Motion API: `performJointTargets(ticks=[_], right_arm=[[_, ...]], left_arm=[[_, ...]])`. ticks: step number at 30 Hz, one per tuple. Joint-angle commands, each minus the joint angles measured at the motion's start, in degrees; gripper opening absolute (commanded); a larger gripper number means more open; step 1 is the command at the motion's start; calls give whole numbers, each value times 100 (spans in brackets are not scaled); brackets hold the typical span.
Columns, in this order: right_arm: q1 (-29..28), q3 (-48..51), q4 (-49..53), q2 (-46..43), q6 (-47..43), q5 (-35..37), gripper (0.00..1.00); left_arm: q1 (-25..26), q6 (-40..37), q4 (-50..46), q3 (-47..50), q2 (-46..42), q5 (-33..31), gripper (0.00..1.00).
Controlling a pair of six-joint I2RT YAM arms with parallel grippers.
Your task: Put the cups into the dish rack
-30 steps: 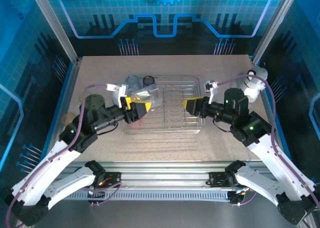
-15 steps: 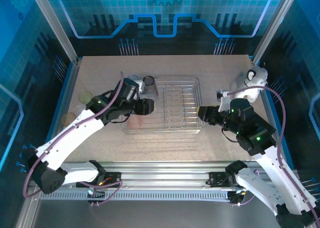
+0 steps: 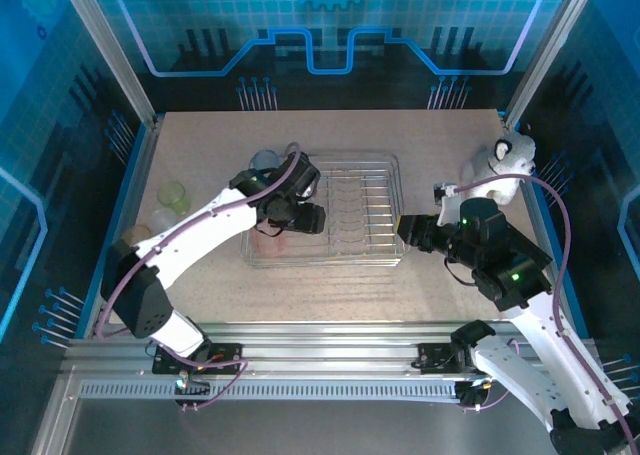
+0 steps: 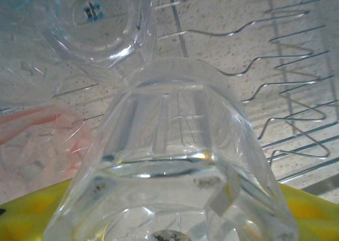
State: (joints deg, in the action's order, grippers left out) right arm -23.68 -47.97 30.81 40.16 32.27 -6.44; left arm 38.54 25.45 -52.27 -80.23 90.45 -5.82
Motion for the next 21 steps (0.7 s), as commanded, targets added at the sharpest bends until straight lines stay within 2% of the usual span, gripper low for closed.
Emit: performJointTargets(ticks=[1,11,17,21], right_arm=[[128,16,184,-81,-140,-29,43],[218,110,84,-52,-107,-125,43],[231,134,122,-61,-80,-122,44],[248,95,218,-66,-98,-94,44]], left_arm=[[83,-90,-238,-248,139,-82,13],[112,-228,-404,-300,789,148,33],[121,-301,-415,-326,1121,220,41],[123,-342,-406,-324,1245,214,55]])
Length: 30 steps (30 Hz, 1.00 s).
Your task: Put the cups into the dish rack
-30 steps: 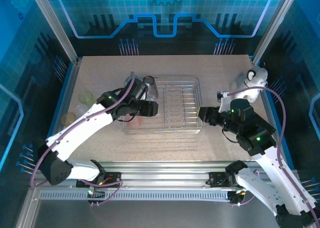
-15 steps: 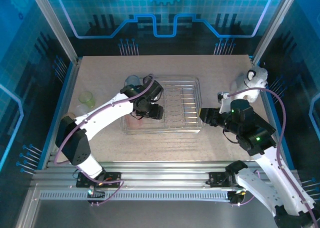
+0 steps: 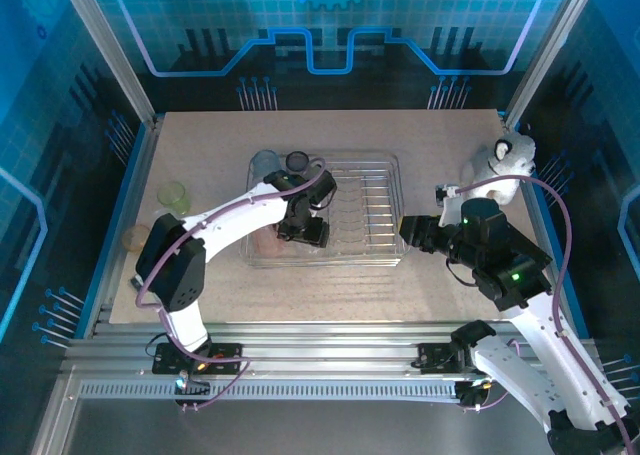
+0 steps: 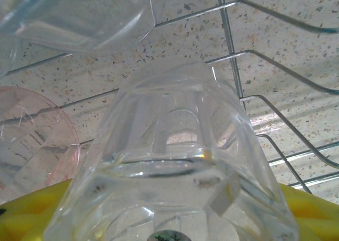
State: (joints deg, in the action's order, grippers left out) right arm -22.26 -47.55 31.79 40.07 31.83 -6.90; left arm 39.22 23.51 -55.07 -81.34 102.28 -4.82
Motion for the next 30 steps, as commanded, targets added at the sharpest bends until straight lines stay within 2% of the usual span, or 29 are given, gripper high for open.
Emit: performJointTargets(ticks=[1,6,15,18,24,30], right_arm=[[111,45,126,-52,-50,-51,44],[136,28,148,-61,-64,-66,47],[144,-9,230,-70,-125,-93,50],[144,-29,268,-70,-134,-110,51],[147,-79,353,-77,-160,-122,52],[145,-107,407,-105,-219,-67,52]], left_arm=[[61,-158,-123,-214,79,92,58],[85,-198,-162,-253,30,-34,71],[159,-299,-413,-431,-105,-192,80],[176,-312,-433,-462,-173,-224,90],[206,-338,-579,-621,-456,-476,91],[204,-559,-568,-768,-1349,-1085,92]])
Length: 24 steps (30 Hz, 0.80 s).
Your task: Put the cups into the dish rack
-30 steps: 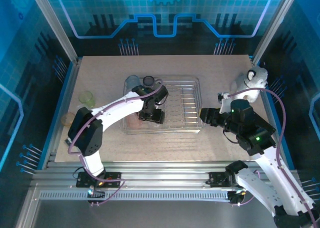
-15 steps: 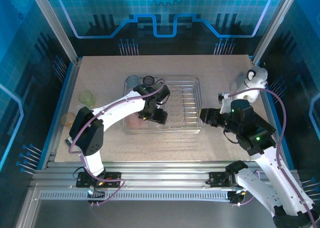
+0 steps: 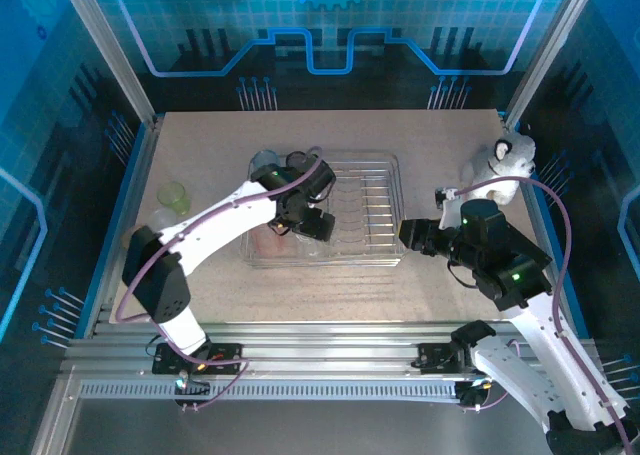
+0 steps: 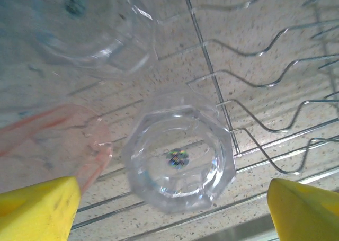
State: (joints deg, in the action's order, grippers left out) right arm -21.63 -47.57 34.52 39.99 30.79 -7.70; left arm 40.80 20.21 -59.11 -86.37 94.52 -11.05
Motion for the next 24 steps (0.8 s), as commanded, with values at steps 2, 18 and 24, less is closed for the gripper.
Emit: performJointTargets(ticks=[2,18,24], right_arm=[[80,-96,121,-96,-134,39,52],[261,317,-324,-598,-613,413,55],[533,467,-262,-845,-1038,365,60]], left_arm=[[31,-365,-120,-295,-974,-851,92],[-3286,-707,556,1263,-2656,-1130,99],[-4093,-813,743,990,-1733,-627,94]])
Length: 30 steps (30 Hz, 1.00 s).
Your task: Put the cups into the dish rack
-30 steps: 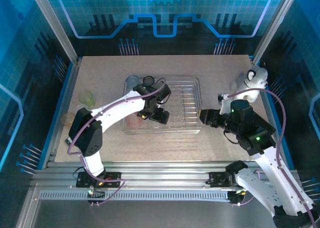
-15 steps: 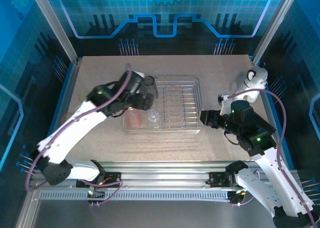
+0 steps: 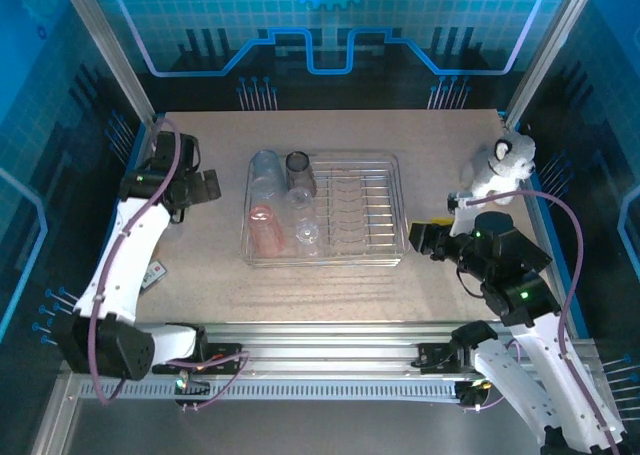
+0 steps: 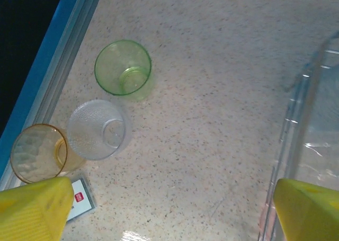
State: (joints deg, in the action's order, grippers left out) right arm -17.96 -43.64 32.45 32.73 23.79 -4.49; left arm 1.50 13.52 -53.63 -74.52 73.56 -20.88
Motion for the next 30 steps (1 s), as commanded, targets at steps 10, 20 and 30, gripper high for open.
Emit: performJointTargets(ticks=[10,20,30], right_arm=[[707,462,-240,-298,-733,-473,68],[1124,850,-255,-375,-686,-1038,69],[1443,778,-335,-74,-749,-1305,69]], left_arm=[[-590,-465,478,-1665,2564,90,88],[-824,-260,-36,-2604,4070,53,79],[-969,-76,336,-1818,3933,-40,66]])
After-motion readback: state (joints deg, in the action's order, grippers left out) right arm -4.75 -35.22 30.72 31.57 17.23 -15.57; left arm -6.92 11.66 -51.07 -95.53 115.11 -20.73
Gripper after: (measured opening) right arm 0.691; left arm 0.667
